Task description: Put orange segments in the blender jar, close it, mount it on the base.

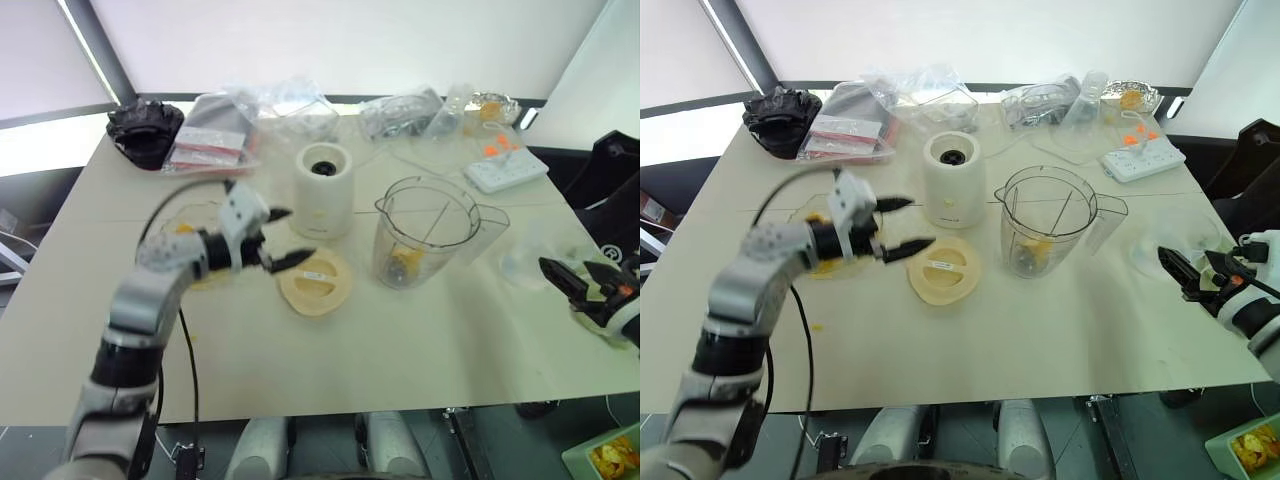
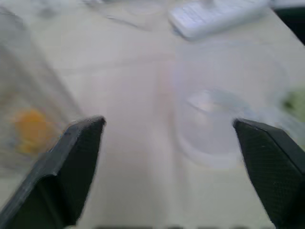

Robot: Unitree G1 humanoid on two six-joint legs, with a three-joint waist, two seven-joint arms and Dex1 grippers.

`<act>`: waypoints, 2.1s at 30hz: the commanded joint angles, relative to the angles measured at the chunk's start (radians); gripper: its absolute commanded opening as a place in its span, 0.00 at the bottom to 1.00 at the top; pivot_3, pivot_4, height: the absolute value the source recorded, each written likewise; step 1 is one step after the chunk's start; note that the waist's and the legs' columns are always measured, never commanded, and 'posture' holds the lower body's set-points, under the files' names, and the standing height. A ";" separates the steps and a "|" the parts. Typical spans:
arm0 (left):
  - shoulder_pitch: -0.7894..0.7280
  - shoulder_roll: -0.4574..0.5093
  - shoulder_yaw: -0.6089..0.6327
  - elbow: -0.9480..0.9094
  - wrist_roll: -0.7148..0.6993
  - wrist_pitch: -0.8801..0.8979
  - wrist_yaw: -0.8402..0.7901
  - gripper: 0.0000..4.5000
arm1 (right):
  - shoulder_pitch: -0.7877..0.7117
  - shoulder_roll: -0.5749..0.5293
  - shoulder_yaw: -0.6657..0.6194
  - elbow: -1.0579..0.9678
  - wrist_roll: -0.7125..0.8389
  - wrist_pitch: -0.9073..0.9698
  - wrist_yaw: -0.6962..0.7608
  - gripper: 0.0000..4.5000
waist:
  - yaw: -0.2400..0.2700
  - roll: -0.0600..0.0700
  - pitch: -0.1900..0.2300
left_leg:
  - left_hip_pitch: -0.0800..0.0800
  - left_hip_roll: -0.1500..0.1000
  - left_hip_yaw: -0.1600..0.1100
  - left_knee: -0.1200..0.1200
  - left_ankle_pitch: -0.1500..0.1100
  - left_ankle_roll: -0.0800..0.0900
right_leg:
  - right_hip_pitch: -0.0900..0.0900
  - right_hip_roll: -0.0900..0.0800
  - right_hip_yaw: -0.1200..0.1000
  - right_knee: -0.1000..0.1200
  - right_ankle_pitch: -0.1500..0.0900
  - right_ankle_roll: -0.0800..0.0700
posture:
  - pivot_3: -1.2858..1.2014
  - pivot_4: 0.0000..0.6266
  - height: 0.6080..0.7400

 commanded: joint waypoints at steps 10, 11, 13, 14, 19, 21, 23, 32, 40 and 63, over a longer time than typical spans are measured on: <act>0.131 -0.020 -0.031 -0.082 0.004 -0.039 0.130 1.00 | -0.136 0.007 -0.006 0.200 -0.161 -0.123 -0.017 1.00 | 0.000 0.002 -0.001 | 0.006 -0.001 0.001 -0.001 0.000 0.000 | 0.006 0.000 0.000 0.000 -0.002 -0.003 | 0.52 0.24 1.00; 0.130 -0.022 -0.038 -0.080 0.005 -0.041 0.133 1.00 | -0.134 0.006 -0.009 0.205 -0.166 -0.126 -0.012 1.00 | 0.001 0.002 -0.001 | 0.007 -0.001 0.001 -0.001 0.000 0.000 | 0.007 0.000 0.000 -0.001 -0.002 -0.004 | 0.52 0.24 1.00; 0.129 -0.024 -0.045 -0.079 0.003 -0.042 0.138 1.00 | -0.129 0.008 -0.016 0.210 -0.174 -0.131 -0.006 1.00 | 0.000 0.002 -0.001 | 0.009 0.000 0.001 -0.001 0.000 0.000 | 0.010 0.000 -0.001 -0.003 -0.002 -0.004 | 0.52 0.24 1.00; 0.127 -0.026 -0.048 -0.079 0.001 -0.043 0.140 1.00 | -0.125 0.009 -0.020 0.213 -0.177 -0.133 -0.003 1.00 | 0.000 0.002 -0.001 | 0.010 0.000 0.001 -0.001 0.000 0.000 | 0.012 0.000 -0.001 -0.004 -0.002 -0.004 | 0.52 0.24 1.00; 0.121 -0.025 -0.061 -0.063 0.008 -0.065 0.146 1.00 | -0.118 0.012 -0.044 0.244 -0.198 -0.152 -0.007 1.00 | -0.002 0.002 -0.001 | 0.011 0.000 0.000 -0.002 0.000 0.001 | 0.014 0.000 -0.001 -0.008 -0.002 -0.004 | 0.52 0.24 1.00; 0.111 -0.024 -0.063 -0.050 0.009 -0.074 0.146 1.00 | -0.119 0.015 -0.054 0.262 -0.203 -0.160 -0.012 1.00 | -0.001 0.002 -0.001 | 0.011 0.000 0.000 -0.002 0.000 0.001 | 0.014 0.000 -0.001 -0.008 -0.002 -0.004 | 0.52 0.24 1.00; 0.103 -0.024 -0.066 -0.042 0.010 -0.079 0.146 1.00 | -0.122 0.013 -0.058 0.277 -0.211 -0.169 -0.012 1.00 | -0.001 0.002 -0.001 | 0.011 0.000 0.000 -0.002 0.000 0.001 | 0.014 0.000 -0.001 -0.008 -0.002 -0.004 | 0.52 0.24 1.00; 0.101 -0.017 -0.077 -0.042 0.010 -0.093 0.138 1.00 | -0.170 0.006 -0.046 0.366 -0.267 -0.215 -0.039 1.00 | -0.004 0.003 -0.001 | 0.011 0.000 0.000 -0.002 -0.001 0.001 | 0.014 0.000 -0.001 -0.009 -0.002 -0.004 | 0.52 0.24 1.00; 0.104 -0.018 -0.072 -0.051 0.007 -0.088 0.148 1.00 | -0.208 0.012 -0.022 0.419 -0.300 -0.243 -0.036 1.00 | -0.005 0.003 0.000 | 0.011 0.000 0.000 -0.002 -0.001 0.001 | 0.015 0.000 -0.001 -0.009 -0.002 -0.004 | 0.52 0.24 1.00; 0.154 0.026 -0.043 -0.109 -0.015 -0.070 0.162 1.00 | -0.356 0.028 0.087 0.646 -0.461 -0.400 -0.136 1.00 | -0.013 0.004 0.000 | 0.011 0.000 0.000 -0.002 -0.001 0.001 | 0.015 0.000 0.000 -0.010 -0.002 -0.004 | 0.52 0.24 1.00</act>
